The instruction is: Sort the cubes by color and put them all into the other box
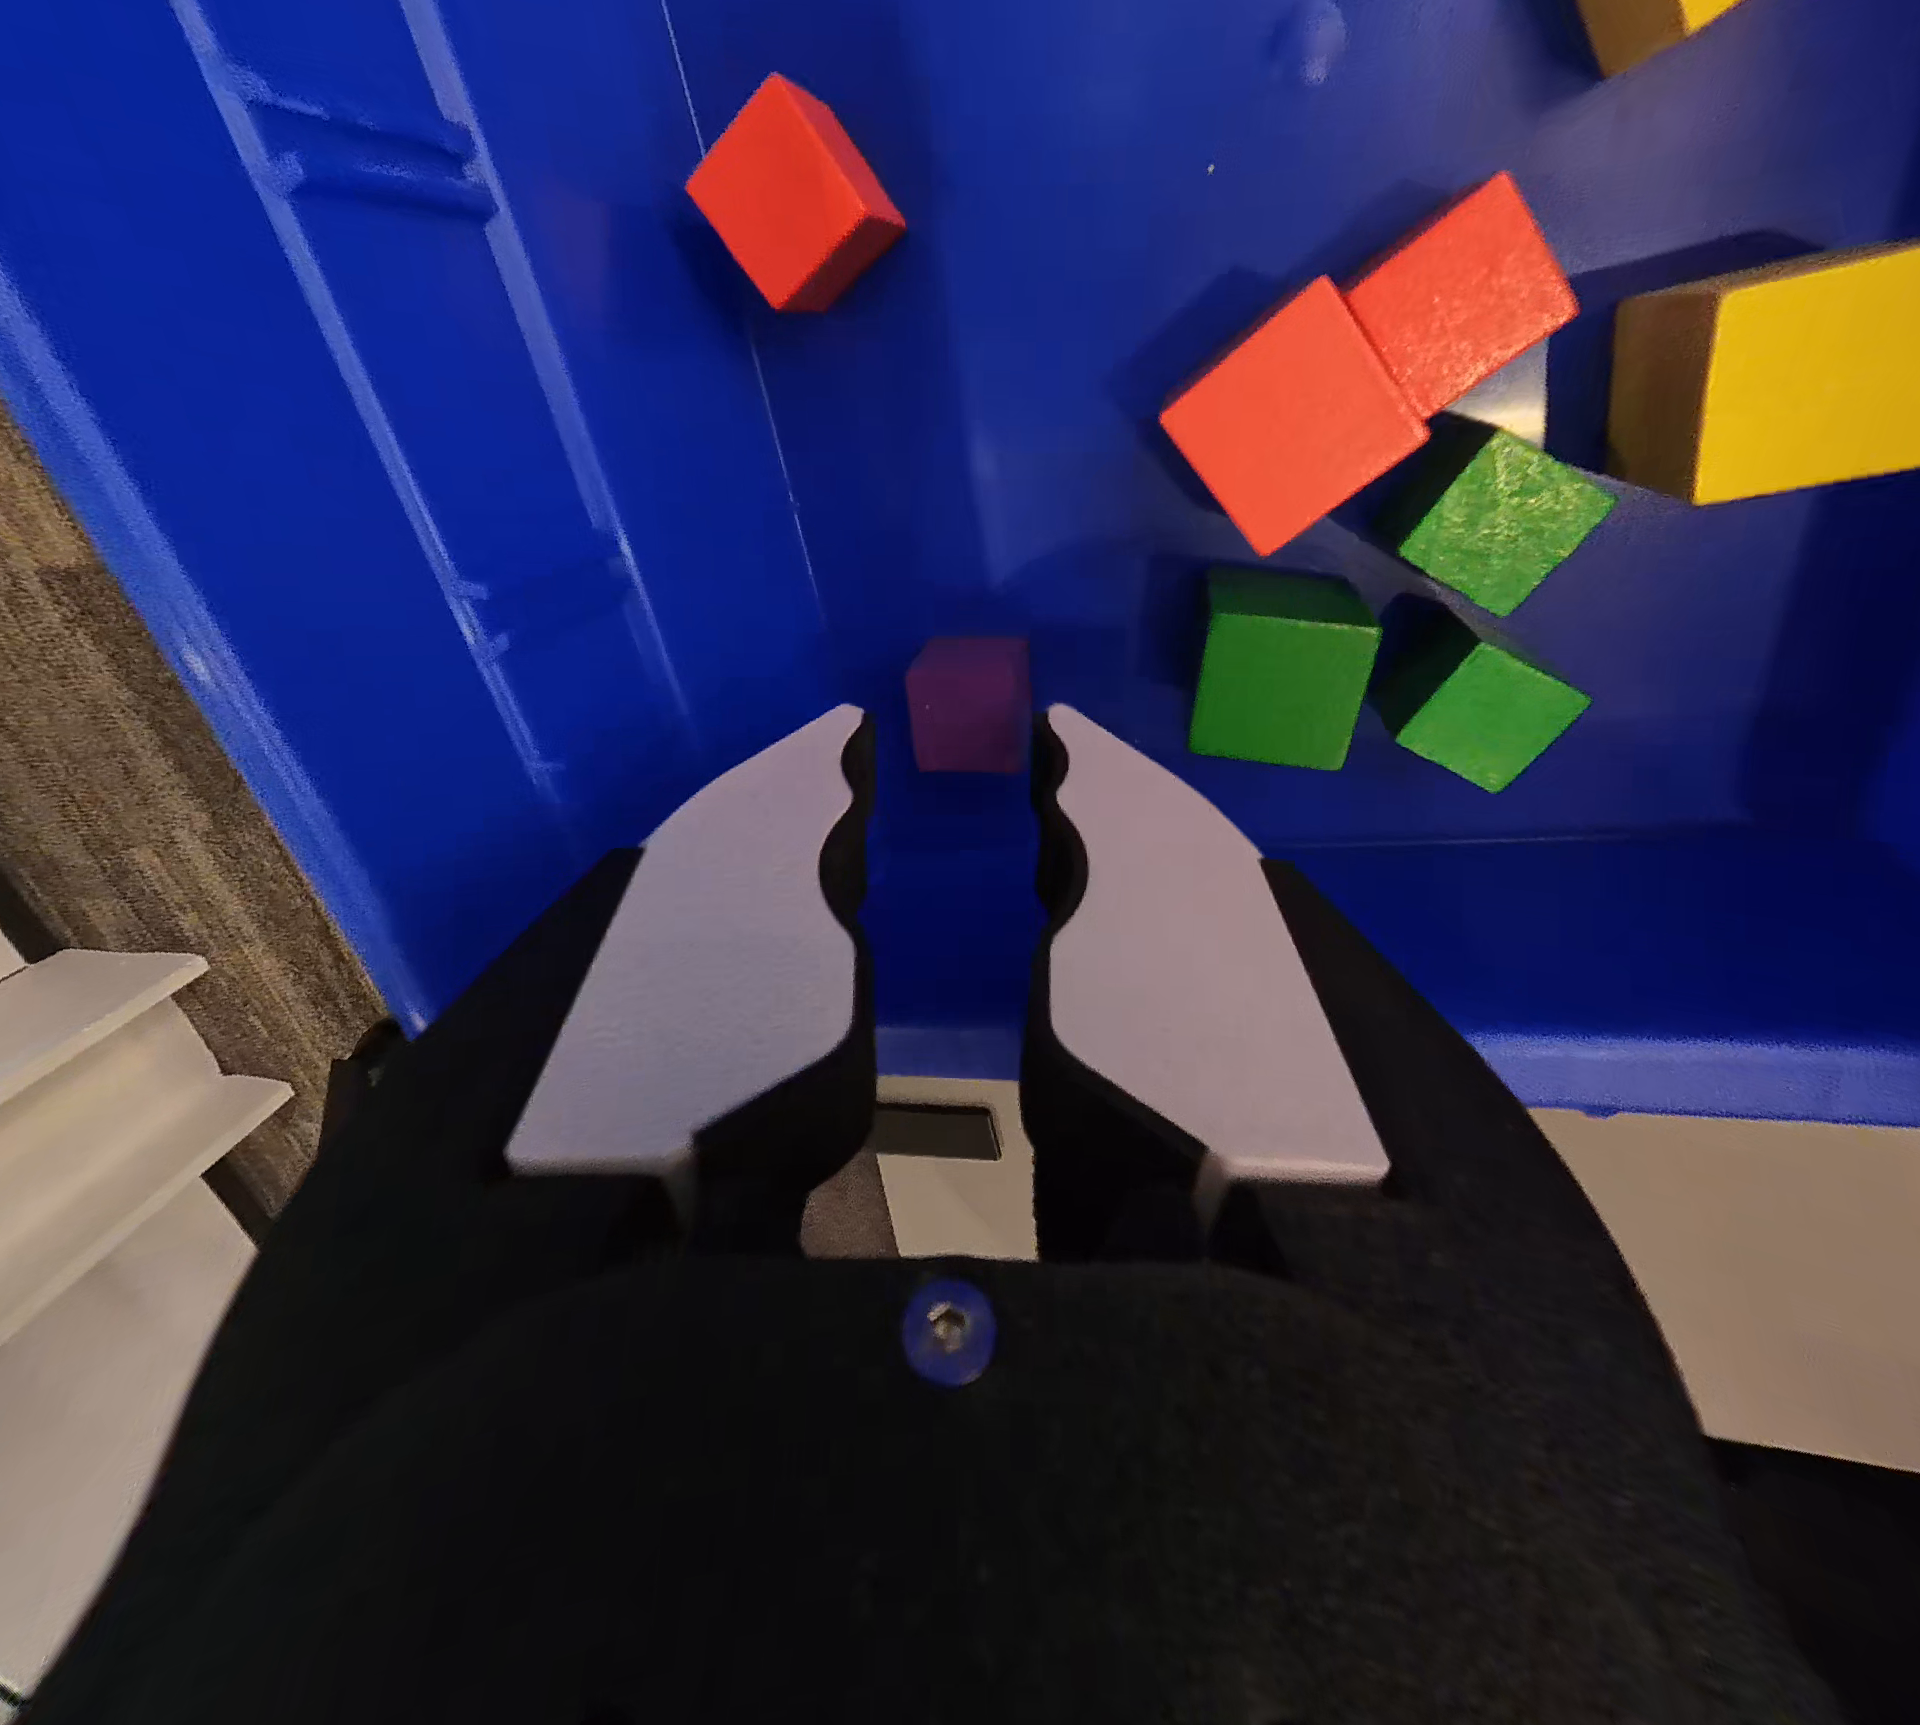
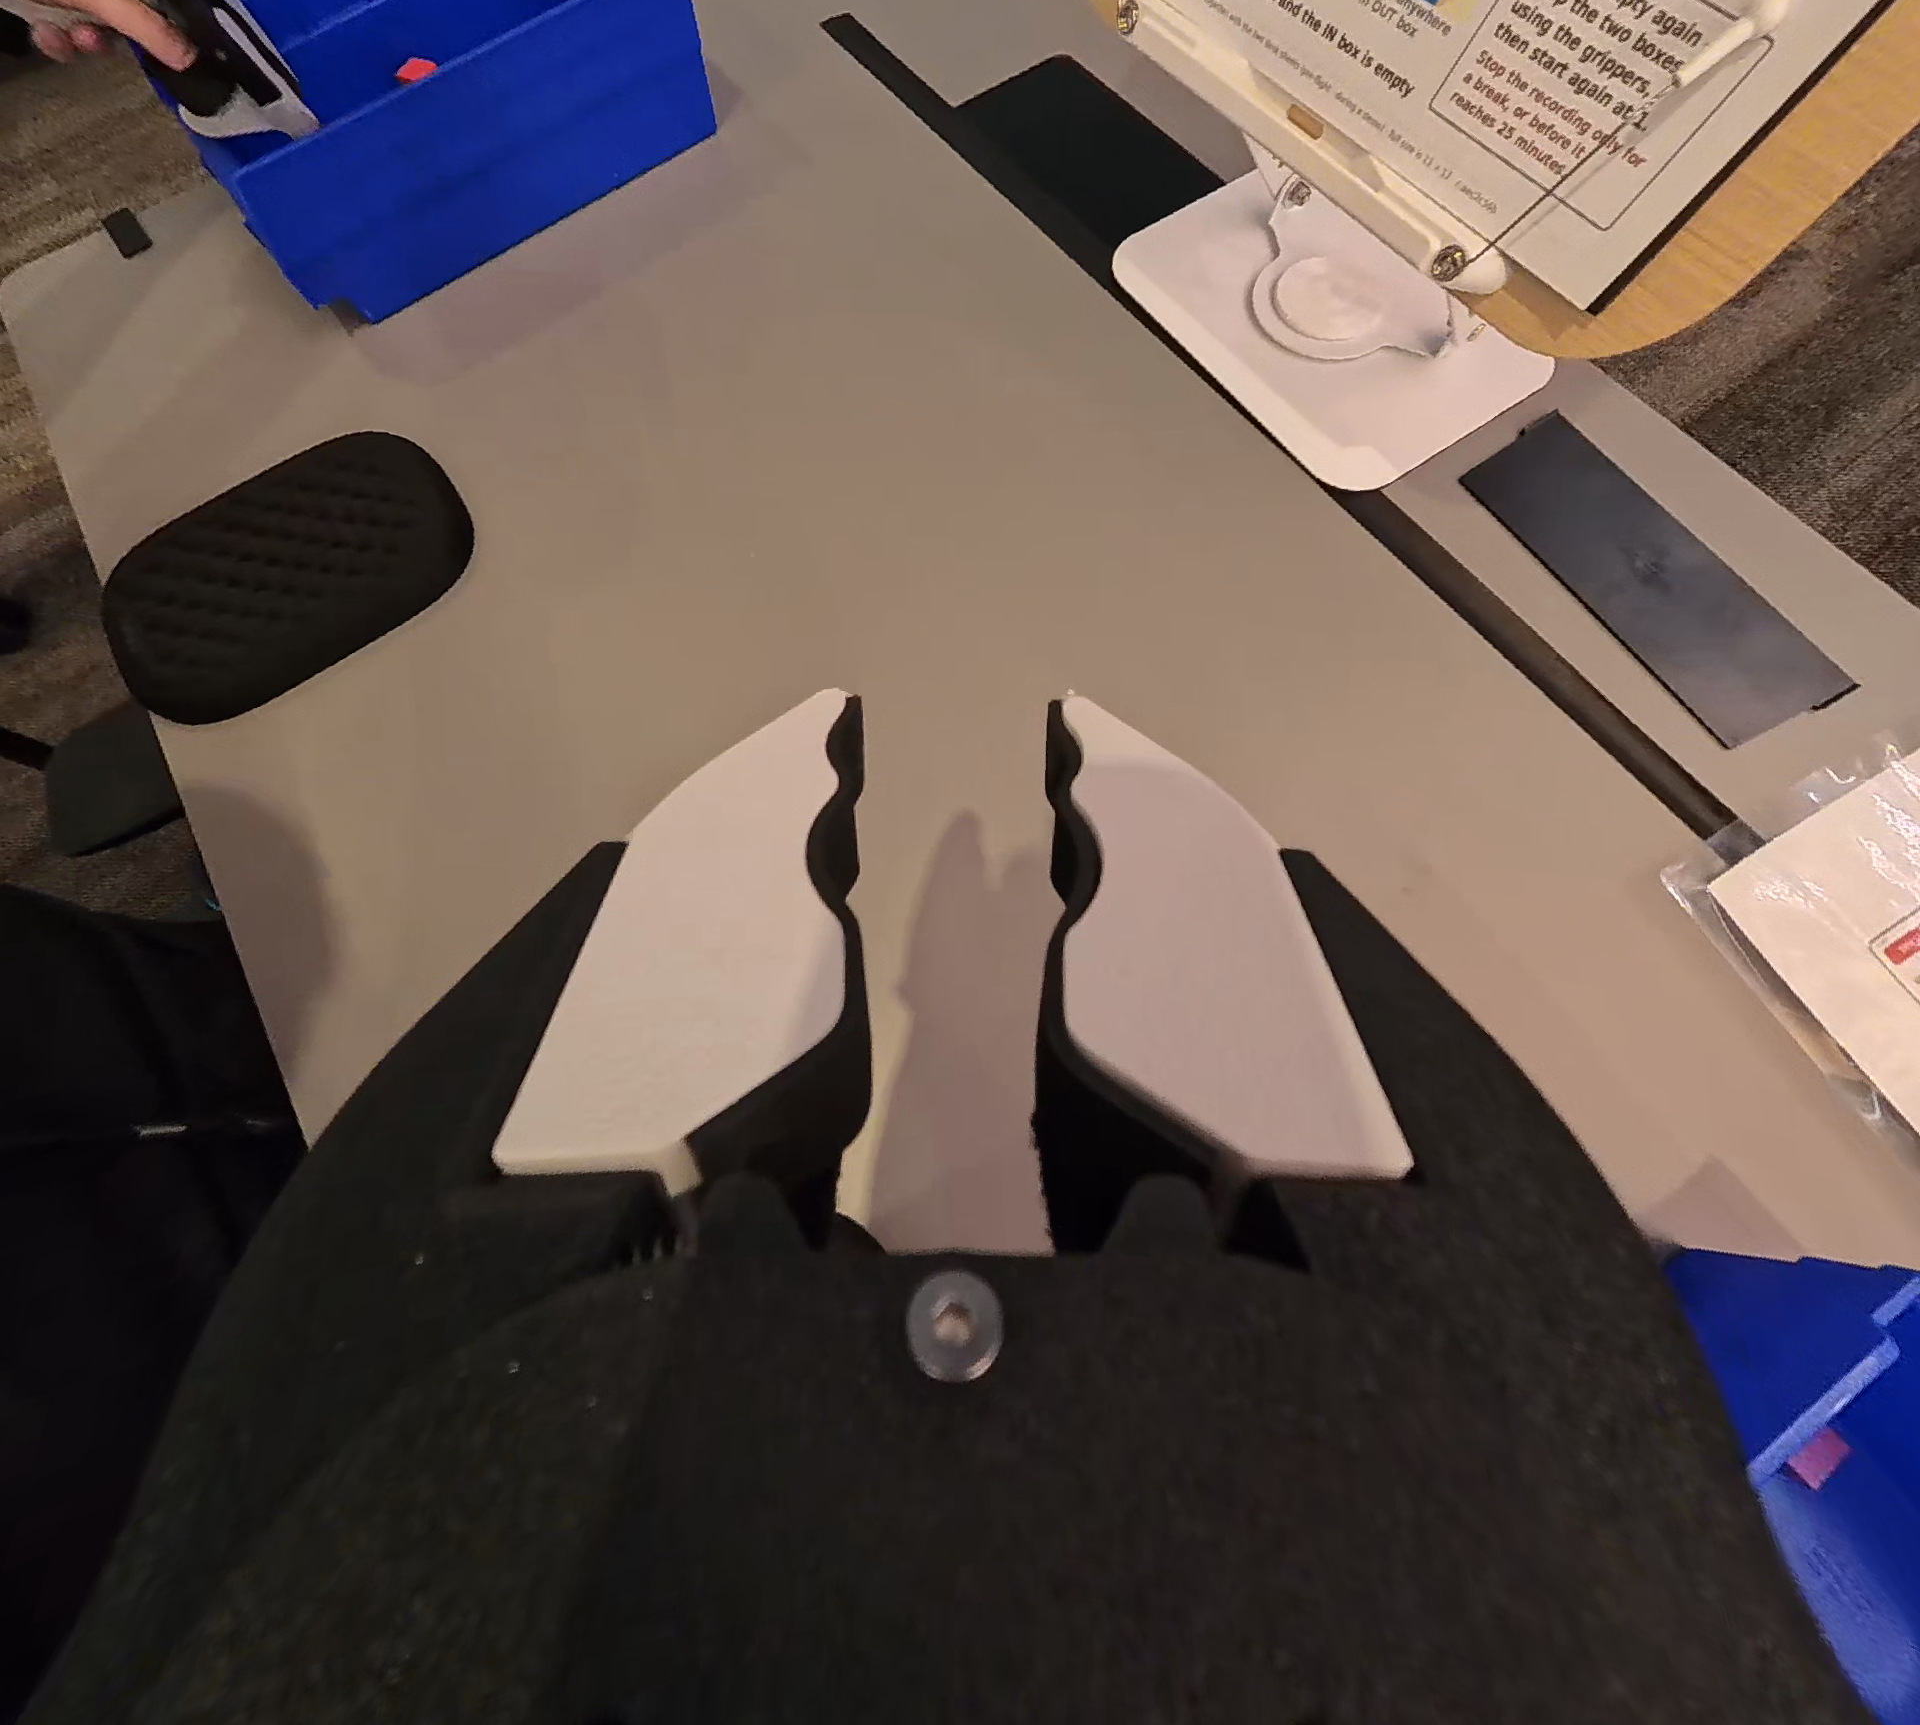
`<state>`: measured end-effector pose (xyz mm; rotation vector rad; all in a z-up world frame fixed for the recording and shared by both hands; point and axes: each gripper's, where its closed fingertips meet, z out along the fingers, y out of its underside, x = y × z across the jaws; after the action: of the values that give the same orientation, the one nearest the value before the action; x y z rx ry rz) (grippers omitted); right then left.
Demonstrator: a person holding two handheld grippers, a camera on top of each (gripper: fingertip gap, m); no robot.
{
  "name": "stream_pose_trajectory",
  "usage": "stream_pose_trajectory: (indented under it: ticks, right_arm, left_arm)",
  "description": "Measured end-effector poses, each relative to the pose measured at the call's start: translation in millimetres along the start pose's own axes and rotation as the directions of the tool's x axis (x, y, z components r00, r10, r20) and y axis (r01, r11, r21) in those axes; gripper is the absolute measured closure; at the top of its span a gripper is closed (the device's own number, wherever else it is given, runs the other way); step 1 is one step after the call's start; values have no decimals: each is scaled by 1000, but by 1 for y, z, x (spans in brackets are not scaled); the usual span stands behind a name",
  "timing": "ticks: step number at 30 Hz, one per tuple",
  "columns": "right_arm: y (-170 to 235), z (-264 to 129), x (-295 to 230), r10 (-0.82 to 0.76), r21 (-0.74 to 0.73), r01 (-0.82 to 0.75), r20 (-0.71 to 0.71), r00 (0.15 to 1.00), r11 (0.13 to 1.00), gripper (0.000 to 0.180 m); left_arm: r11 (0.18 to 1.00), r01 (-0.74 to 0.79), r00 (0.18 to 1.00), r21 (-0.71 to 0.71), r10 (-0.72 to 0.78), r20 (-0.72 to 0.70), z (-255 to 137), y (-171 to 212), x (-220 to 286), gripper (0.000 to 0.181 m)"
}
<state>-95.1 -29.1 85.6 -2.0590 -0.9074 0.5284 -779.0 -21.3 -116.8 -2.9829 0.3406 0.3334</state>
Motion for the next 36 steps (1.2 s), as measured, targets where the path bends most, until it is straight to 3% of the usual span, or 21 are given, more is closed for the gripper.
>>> stream_pose_trajectory:
  ticks: [20,24,27,30,33,36]
  right_arm:
    - [18,11,9,-2,-79,2,-1,1000,997,148]
    - [19,12,11,-6,-83,5,-5,1000,997,148]
    - [14,18,11,-18,-65,18,-3,1000,998,148]
    - [-1,33,-3,-43,-6,44,72,996,999,149]
    - [-25,52,-30,-64,99,45,204,977,994,150]
    - [-54,64,-59,-236,286,169,222,946,943,146]
  left_arm:
    - [984,-91,992,-150,103,72,13,-1,4,157]
    - [997,-62,997,-51,64,35,-4,-10,4,159]
    - [987,-38,999,154,34,30,-39,-31,5,159]
    - [885,-87,996,458,90,16,-99,-65,28,159]
    - [642,-212,966,737,253,57,-172,-96,91,160]
    - [442,-259,903,859,425,54,-219,-111,179,160]
